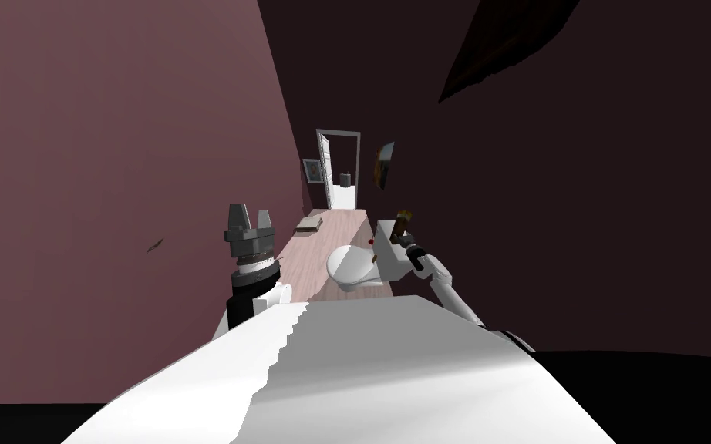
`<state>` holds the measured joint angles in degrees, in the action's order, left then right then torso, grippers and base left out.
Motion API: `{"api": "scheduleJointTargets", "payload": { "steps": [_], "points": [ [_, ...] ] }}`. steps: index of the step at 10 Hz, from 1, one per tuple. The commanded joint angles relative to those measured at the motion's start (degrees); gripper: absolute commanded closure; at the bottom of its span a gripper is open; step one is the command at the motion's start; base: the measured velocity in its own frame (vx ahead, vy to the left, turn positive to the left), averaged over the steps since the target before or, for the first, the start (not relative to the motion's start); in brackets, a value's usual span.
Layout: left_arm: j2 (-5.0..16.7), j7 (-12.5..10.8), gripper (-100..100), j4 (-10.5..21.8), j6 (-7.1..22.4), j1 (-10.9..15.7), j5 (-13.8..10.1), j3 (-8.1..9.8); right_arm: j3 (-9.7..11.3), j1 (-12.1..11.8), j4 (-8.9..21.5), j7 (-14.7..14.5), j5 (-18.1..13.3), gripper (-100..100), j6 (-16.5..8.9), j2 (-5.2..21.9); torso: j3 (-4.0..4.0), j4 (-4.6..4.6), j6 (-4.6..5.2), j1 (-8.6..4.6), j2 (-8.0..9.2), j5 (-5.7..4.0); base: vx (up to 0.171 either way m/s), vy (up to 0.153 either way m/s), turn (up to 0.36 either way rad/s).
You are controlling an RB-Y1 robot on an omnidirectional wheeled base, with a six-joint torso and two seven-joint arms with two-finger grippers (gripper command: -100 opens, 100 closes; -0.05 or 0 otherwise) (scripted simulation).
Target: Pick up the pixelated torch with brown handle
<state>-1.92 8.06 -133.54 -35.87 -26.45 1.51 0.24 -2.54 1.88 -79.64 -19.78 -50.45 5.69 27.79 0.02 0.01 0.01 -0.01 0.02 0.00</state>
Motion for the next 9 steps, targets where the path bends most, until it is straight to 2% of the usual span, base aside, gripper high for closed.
{"api": "scheduleJointTargets", "payload": {
  "steps": [1,3,4,6,7,8,9],
  "points": [
    [0.0,0.0,0,0.0,0.0,0.0,0.0,0.00,2.9,2.9,1.4,2.9,-2.9,-100,-2.8,-1.5,0.00,0.00,0.00,0.00,0.00,0.00,0.009,-0.047,-0.130],
    [0.0,0.0,0,0.0,0.0,0.0,0.0,0.00,2.9,3.4,1.4,5.6,-6.5,-100,-2.8,-1.5,-0.04,-0.01,0.00,-0.06,-0.06,-0.02,0.003,-0.023,-0.044],
    [0.0,0.0,0,0.0,0.0,0.0,0.0,0.00,5.4,6.4,3.1,7.2,-8.2,-100,-5.2,-3.0,-0.02,-0.01,0.00,-0.02,-0.03,0.00,0.004,-0.045,-0.117],
    [0.0,0.0,0,0.0,0.0,0.0,0.0,0.00,5.7,7.0,3.1,10.5,-11.7,-100,-5.3,-3.0,-0.03,-0.01,0.00,-0.12,-0.04,-0.02,-0.010,-0.052,-0.033],
    [0.0,0.0,0,0.0,0.0,0.0,0.0,0.00,5.7,7.0,3.1,10.7,-13.0,-100,-5.3,-3.0,0.02,0.00,0.01,-0.16,0.03,-0.03,-0.014,-0.027,0.013],
    [0.0,0.0,0,0.0,0.0,0.0,0.0,0.00,8.4,9.8,4.8,13.1,-15.0,-100,-7.9,-4.6,0.02,0.01,0.01,-0.07,0.04,-0.02,0.004,-0.048,-0.128],
    [0.0,0.0,0,0.0,0.0,0.0,0.0,0.01,8.4,10.5,4.8,13.9,-17.4,-100,-7.9,-4.6,-0.02,-0.01,0.00,-0.09,-0.03,-0.02,-0.007,-0.046,-0.077]
  ]
}}
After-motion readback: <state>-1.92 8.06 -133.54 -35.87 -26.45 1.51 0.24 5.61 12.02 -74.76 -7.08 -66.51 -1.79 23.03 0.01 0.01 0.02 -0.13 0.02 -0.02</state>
